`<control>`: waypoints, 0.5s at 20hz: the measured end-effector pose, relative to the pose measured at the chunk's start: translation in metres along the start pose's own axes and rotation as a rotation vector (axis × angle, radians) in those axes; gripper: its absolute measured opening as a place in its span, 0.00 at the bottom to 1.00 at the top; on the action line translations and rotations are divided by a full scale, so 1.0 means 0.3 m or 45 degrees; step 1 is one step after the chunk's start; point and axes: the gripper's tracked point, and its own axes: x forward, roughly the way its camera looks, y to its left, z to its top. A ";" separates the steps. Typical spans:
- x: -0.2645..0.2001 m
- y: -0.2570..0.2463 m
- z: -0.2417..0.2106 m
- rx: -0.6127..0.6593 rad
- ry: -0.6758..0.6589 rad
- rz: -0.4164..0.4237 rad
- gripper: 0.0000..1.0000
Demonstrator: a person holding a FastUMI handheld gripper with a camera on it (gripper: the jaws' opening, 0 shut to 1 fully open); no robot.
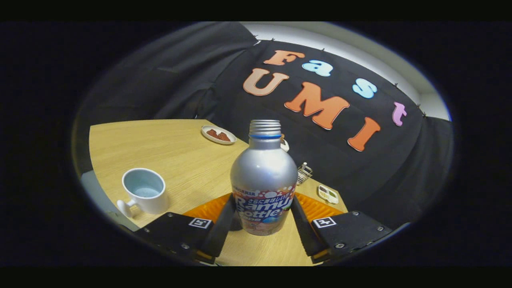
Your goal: Take the bottle from table, then pour the juice into the cup, finally place the bottle on the coaster
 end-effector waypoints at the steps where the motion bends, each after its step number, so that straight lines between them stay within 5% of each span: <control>1: 0.008 0.003 -0.009 0.037 -0.003 0.007 0.77; 10: 0.092 -0.011 -0.121 0.445 -0.024 0.033 0.77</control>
